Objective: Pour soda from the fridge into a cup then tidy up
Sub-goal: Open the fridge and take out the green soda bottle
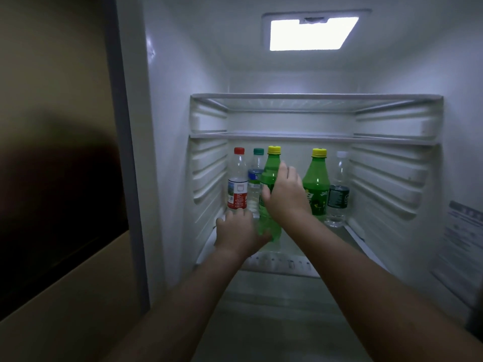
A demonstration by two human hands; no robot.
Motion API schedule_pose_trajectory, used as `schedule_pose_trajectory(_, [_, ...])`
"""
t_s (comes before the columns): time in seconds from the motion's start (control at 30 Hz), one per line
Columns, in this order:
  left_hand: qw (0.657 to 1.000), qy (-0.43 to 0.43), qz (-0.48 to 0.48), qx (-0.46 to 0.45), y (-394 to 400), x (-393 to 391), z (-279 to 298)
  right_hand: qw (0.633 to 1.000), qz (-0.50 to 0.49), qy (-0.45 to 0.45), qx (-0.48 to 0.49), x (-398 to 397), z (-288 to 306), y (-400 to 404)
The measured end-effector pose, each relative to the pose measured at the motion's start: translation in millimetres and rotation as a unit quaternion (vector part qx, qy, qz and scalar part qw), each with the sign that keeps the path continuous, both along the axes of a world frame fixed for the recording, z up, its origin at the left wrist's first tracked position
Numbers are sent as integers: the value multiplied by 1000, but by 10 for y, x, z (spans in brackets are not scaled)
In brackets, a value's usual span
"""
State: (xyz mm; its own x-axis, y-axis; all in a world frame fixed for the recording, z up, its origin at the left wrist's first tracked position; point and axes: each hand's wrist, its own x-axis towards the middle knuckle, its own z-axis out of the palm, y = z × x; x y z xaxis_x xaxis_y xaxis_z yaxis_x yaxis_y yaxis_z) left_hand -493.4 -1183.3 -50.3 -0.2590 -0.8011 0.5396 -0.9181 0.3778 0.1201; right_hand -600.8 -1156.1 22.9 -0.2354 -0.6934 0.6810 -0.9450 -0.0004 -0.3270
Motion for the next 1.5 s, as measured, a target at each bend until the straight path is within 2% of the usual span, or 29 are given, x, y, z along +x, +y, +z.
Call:
schedule_pose_trajectory(0.13, [1000,1,-7,-14,-66,8,-66,999,-7,-31,-5,-1,-2,-210])
schedule_pose_trajectory(0.4, [999,3,-27,24,-125,28,-65,984,-13,-169,58,-5,102,-433])
schedule_pose_trajectory(0.53, [993,62,-61,85,-143,27,-67,981,-14,-184,57,-33,103,-423])
schedule_pose_trajectory(0.63, [960,172,-121,183,-135,13,-40,983,-12,-176,51,-49,96,-401])
schedule_pose_trajectory(0.73, [922,262,-155,239,-76,6,-15,986,-3,-161,33,-42,89,-355])
schedule_pose_trajectory(0.83, [889,332,-166,270,-78,-81,-36,989,20,-148,10,-17,85,-288])
schedule_pose_trajectory(0.93, [857,402,-168,274,-489,-345,-358,991,44,-127,-4,1,71,-217])
schedule_pose_trajectory(1.03, [832,431,-208,279,-83,-200,-74,991,57,-120,-14,21,65,-132])
schedule_pose_trajectory(1.13, [782,481,-239,316,-47,-155,-32,990,66,-122,-15,43,78,-37])
schedule_pose_trajectory(1.33, [693,537,-207,434,152,0,120,979,100,-176,9,94,163,212])
schedule_pose_trajectory(1.4, [677,535,-203,463,193,43,131,977,111,-182,8,109,172,305])
schedule_pose_trajectory(1.5, [677,529,-194,474,327,104,154,977,108,-181,27,141,205,457])
